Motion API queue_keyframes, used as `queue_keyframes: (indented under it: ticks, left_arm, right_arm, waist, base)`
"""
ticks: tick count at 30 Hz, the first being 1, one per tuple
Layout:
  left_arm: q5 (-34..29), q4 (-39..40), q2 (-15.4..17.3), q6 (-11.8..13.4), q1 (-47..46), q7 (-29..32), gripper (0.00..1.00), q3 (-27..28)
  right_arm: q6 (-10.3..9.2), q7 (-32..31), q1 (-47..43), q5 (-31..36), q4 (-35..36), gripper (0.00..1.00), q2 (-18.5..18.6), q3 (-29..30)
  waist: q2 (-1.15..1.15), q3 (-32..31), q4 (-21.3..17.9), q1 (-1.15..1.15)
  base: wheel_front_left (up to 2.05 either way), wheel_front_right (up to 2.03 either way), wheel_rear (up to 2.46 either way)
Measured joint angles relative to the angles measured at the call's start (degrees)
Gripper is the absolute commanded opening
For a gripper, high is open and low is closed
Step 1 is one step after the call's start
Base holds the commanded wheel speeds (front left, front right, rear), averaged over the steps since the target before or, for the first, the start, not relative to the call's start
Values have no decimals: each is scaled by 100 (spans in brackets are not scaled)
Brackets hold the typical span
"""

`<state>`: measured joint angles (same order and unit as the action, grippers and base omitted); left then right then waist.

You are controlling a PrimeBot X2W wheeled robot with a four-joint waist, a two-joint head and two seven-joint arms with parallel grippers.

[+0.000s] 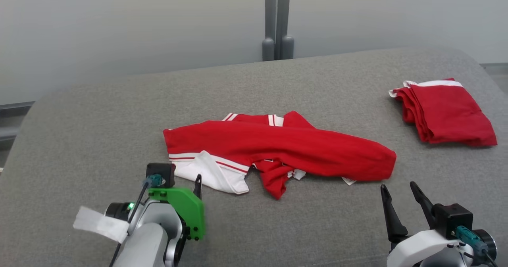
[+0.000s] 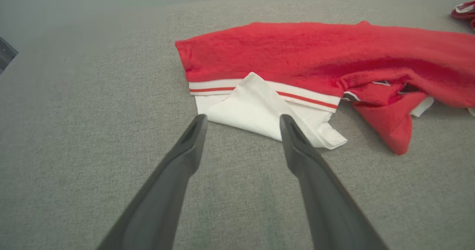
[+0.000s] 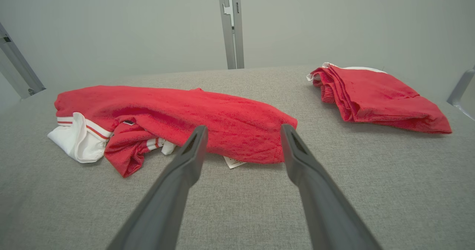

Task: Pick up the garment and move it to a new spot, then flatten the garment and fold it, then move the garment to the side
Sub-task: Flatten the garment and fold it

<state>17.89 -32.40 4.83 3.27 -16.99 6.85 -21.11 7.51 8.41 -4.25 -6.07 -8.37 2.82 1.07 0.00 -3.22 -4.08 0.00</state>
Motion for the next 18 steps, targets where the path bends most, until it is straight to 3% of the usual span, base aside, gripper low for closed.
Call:
queue_keyframes:
  ticks: [18]
  left_arm:
    - [20,-1624,-24,500,-1672,881,100,23]
  right_arm:
    - [0,54,217,-41,36,100,4,-231]
  waist:
    - [0,788,-994,0]
  base:
    - [0,0,0]
